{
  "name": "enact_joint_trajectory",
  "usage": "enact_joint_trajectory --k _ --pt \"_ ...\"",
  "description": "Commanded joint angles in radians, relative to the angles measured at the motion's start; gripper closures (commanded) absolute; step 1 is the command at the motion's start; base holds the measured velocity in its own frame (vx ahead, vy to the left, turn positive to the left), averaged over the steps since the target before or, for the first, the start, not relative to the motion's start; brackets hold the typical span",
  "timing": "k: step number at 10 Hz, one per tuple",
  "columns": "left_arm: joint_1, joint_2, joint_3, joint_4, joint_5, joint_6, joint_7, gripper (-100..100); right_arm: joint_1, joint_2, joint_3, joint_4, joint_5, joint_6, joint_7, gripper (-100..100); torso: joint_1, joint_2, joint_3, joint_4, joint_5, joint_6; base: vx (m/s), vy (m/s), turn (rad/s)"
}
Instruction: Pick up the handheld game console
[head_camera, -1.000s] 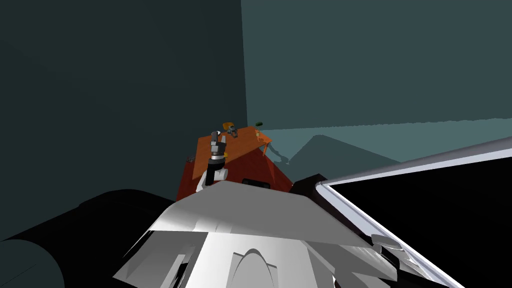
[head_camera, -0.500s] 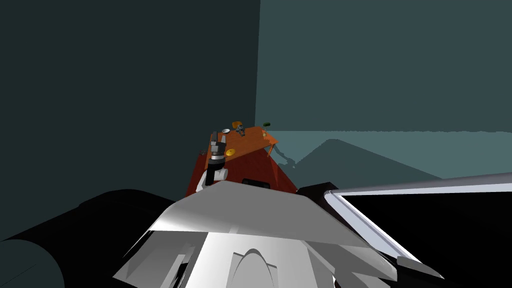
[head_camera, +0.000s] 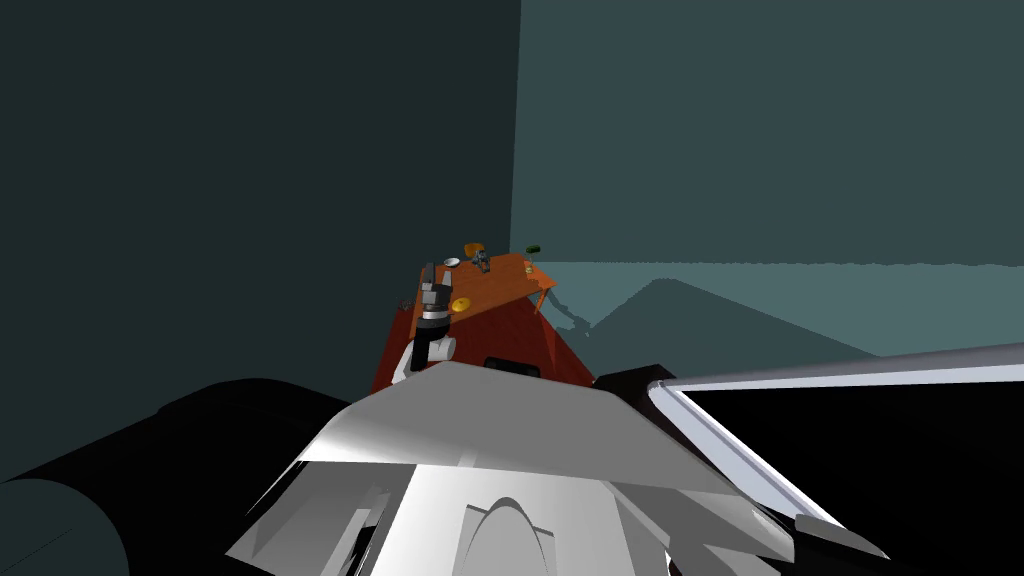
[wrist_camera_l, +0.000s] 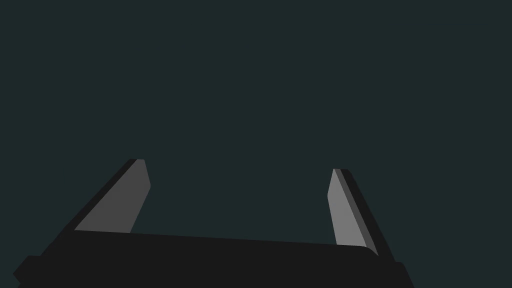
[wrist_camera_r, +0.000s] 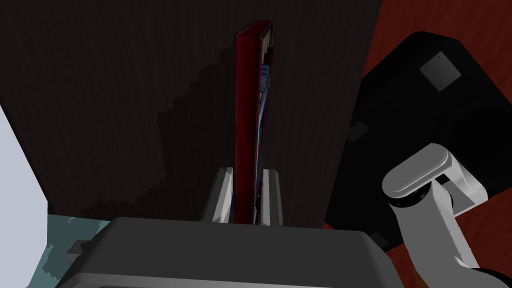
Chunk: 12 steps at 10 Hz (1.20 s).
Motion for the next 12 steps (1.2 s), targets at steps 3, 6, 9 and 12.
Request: enact_joint_trajectory --k 3,6,9,12 --pt "0.000 0.000 0.000 0.000 0.000 0.000 0.000 0 0.000 0.000 0.000 0.000 0.000 0.000 0.000 0 0.000 0.000 0.000 0.000 0.000 0.000 0.000 0.000 0.000" --pt "0.000 0.000 0.000 0.000 0.000 0.000 0.000 0 -0.084 0.022 0.076 0.011 0.031 -0.006 0.028 100 -0.006 -0.008 -0.004 -0.001 -0.012 0.000 0.097 -0.058 -0.388" --pt "0.000 0.000 0.000 0.000 0.000 0.000 0.000 0 -0.170 0.027 0.148 0.084 0.063 -0.016 0.053 100 -0.012 -0.005 -0.003 -0.002 -0.020 0.004 0.092 -0.033 -0.376" --pt "0.000 0.000 0.000 0.000 0.000 0.000 0.000 0 -0.218 0.063 0.202 0.017 0.095 -0.026 0.078 100 -0.013 0.002 0.000 -0.002 -0.033 0.004 0.053 -0.026 -0.260"
